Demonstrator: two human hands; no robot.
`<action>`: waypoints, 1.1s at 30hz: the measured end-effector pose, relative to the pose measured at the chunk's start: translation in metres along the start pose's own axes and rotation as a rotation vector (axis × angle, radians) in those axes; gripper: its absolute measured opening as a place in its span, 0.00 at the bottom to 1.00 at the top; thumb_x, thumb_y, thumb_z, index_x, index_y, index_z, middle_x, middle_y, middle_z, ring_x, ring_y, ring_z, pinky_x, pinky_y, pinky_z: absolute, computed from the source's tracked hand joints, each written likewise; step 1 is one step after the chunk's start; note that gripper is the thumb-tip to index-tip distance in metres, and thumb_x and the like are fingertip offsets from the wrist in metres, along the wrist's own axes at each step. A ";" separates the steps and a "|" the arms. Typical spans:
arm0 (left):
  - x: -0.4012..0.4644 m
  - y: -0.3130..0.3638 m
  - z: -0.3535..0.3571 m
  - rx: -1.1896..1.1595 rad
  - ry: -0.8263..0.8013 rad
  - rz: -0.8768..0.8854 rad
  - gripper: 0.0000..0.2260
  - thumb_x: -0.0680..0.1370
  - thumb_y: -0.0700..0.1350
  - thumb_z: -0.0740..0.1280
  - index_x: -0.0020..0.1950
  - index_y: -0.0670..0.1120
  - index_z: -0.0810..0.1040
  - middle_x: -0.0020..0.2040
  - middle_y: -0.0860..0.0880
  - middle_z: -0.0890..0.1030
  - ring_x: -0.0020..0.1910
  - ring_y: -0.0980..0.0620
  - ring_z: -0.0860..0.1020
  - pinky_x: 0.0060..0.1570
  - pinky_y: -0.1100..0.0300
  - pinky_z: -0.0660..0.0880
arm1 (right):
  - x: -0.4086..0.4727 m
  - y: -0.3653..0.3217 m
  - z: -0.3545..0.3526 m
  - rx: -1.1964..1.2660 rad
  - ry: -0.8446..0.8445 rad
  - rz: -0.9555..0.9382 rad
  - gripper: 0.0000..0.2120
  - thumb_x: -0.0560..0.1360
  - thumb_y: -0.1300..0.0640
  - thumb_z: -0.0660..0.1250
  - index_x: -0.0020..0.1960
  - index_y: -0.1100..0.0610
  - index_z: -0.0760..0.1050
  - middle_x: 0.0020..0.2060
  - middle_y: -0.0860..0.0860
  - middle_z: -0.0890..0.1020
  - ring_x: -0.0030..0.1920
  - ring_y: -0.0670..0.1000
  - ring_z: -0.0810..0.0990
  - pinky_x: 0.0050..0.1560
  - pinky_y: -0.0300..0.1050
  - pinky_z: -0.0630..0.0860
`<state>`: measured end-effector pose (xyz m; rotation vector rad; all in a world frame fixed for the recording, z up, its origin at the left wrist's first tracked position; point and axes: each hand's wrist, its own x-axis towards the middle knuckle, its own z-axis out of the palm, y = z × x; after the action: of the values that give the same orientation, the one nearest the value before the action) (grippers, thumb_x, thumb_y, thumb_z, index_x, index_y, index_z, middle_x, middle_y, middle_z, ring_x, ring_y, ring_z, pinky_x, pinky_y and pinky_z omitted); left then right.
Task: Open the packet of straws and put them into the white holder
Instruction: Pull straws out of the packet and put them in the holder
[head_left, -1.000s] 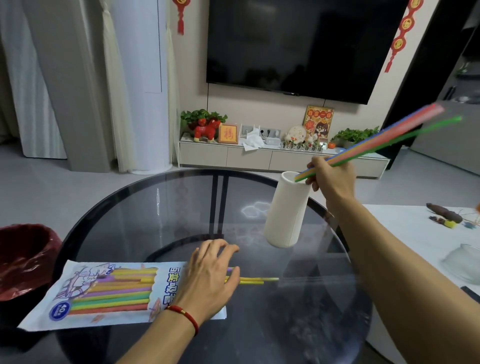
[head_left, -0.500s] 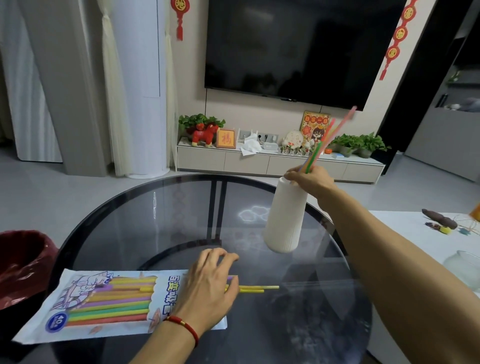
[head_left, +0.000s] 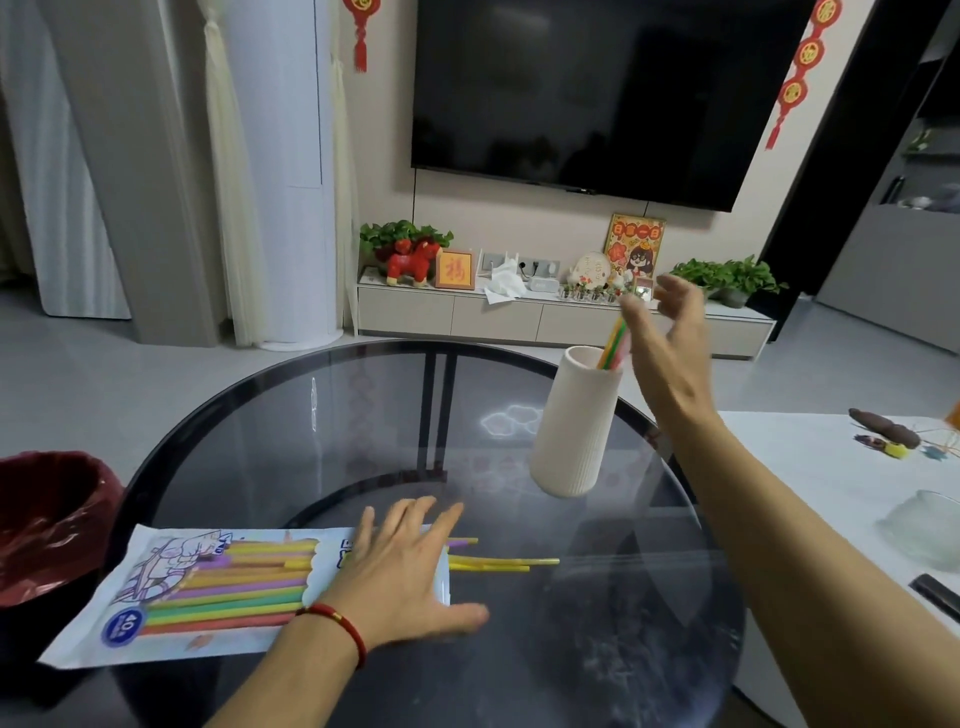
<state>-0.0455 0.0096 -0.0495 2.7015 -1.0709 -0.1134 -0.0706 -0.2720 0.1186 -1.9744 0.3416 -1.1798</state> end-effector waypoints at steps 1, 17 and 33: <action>-0.002 -0.005 0.001 0.028 -0.067 -0.008 0.55 0.60 0.80 0.58 0.79 0.59 0.40 0.81 0.49 0.47 0.80 0.48 0.43 0.75 0.37 0.40 | -0.013 -0.003 -0.003 -0.001 0.116 -0.124 0.18 0.80 0.51 0.67 0.66 0.57 0.74 0.60 0.54 0.81 0.59 0.48 0.79 0.61 0.47 0.78; -0.008 -0.005 -0.015 0.028 0.132 0.085 0.53 0.63 0.72 0.68 0.80 0.54 0.47 0.71 0.54 0.66 0.71 0.52 0.65 0.76 0.46 0.55 | -0.194 0.057 0.051 -0.325 -0.857 -0.081 0.19 0.84 0.37 0.51 0.63 0.48 0.71 0.53 0.44 0.81 0.52 0.47 0.77 0.52 0.52 0.77; -0.008 -0.003 -0.012 0.067 0.169 0.089 0.59 0.61 0.74 0.67 0.79 0.53 0.39 0.66 0.52 0.64 0.65 0.50 0.63 0.72 0.50 0.60 | -0.187 0.050 0.061 -0.163 -0.864 0.104 0.13 0.82 0.41 0.63 0.51 0.51 0.77 0.38 0.49 0.86 0.39 0.48 0.85 0.47 0.56 0.83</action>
<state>-0.0472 0.0191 -0.0383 2.6591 -1.1601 0.1659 -0.1104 -0.1663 -0.0497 -2.3614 0.0811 -0.1651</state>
